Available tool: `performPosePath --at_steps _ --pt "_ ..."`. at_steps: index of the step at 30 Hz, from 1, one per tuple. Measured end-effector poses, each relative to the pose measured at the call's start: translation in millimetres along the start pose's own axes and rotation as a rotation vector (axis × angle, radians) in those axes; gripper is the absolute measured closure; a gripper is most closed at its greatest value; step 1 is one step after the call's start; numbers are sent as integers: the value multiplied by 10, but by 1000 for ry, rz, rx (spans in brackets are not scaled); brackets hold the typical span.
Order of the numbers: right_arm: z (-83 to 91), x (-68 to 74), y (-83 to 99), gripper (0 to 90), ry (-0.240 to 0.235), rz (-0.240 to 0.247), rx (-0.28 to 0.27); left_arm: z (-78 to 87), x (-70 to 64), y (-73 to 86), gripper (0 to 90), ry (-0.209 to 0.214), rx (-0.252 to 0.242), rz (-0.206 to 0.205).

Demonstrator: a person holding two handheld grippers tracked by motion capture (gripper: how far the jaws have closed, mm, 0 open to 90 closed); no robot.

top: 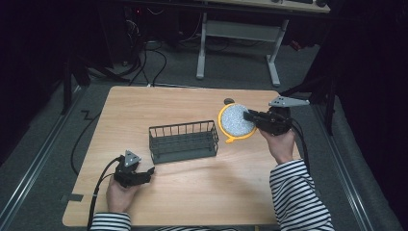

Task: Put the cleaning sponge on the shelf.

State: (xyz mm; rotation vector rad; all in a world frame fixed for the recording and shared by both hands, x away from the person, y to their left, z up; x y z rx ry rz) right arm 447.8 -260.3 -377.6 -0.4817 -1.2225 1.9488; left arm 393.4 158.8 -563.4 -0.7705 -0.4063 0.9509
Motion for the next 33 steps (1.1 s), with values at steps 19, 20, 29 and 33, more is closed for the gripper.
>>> performPosePath --at_steps 19,20,29,33 --pt "-438 240 -173 800 -65 27 35 -1 2 -1 266 -2 -2 2" --pt "-438 240 -173 800 -65 27 35 -1 2 -1 266 -2 -2 2" --pt "-649 320 -162 798 -85 20 59 0 2 -1 265 -2 -2 2" --pt "-733 360 -164 797 -90 21 74 -1 2 -1 265 -2 -2 2"
Point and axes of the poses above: each handheld gripper's, and its own axes: z roughly backward along the jaws, y roughly out of its underside, x roughly to its left, the point moved 4 cm from there along -z, roughly forward along the jaws
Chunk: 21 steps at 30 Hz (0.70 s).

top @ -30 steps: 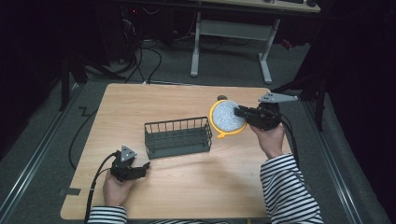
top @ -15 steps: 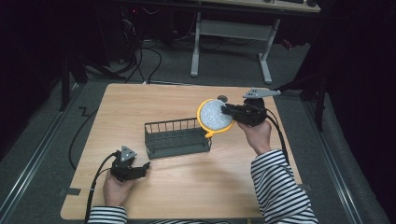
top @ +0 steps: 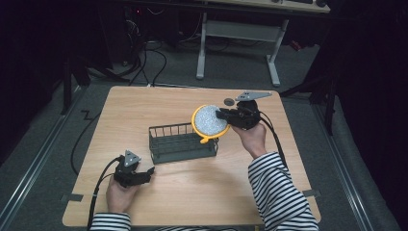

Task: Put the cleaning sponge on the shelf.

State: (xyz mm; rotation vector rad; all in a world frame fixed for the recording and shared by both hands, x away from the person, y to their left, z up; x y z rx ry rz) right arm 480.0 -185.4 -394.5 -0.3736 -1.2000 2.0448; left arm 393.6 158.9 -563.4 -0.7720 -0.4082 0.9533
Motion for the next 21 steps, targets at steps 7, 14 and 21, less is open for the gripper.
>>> performPosePath --at_steps 7,14,21 --pt "-129 44 -21 795 7 9 14 -1 -1 0 266 0 -1 1" --pt "-250 51 3 794 15 11 27 0 0 0 267 0 0 1" --pt "-352 49 37 793 24 -1 35 0 0 -1 267 0 -1 2"
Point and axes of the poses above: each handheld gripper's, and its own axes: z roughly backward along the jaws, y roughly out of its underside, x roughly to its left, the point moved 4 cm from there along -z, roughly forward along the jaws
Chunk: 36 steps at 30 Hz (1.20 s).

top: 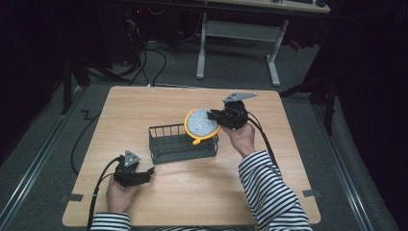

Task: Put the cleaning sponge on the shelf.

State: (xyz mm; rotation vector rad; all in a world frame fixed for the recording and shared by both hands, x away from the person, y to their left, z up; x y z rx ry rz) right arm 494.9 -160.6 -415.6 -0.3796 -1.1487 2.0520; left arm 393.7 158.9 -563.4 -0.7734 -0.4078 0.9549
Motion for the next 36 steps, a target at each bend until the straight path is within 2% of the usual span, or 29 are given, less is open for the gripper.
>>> performPosePath --at_steps 7,12,21,27,36 --pt "-102 14 28 792 1 -8 5 0 1 0 267 0 0 1" --pt "-192 33 44 839 6 -8 5 2 2 0 268 2 2 1" --pt "-223 60 56 860 -1 13 24 1 2 0 268 1 -1 3" --pt "-221 102 13 865 9 49 -4 1 2 0 268 1 -1 3" --pt "-258 144 -84 872 3 65 -37 2 4 0 267 1 0 2"
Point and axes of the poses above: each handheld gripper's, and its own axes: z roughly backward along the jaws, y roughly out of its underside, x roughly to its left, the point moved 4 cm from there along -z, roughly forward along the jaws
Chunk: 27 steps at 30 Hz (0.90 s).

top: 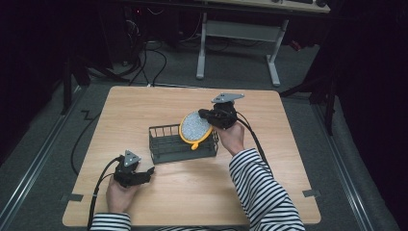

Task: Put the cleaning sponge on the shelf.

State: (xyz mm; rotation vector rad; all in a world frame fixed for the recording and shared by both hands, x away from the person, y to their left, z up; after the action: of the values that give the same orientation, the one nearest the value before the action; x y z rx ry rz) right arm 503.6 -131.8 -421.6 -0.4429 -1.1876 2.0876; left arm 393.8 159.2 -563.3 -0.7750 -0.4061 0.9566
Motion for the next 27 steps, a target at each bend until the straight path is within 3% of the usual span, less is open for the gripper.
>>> performPosePath --at_steps 10,18,27 --pt "-53 -40 -70 872 16 3 -37 0 0 0 268 0 0 0" --pt "-144 -45 -1 868 18 -1 -21 0 -1 0 267 0 -1 1" --pt "-156 -29 119 857 28 26 17 0 -1 0 270 0 1 0"
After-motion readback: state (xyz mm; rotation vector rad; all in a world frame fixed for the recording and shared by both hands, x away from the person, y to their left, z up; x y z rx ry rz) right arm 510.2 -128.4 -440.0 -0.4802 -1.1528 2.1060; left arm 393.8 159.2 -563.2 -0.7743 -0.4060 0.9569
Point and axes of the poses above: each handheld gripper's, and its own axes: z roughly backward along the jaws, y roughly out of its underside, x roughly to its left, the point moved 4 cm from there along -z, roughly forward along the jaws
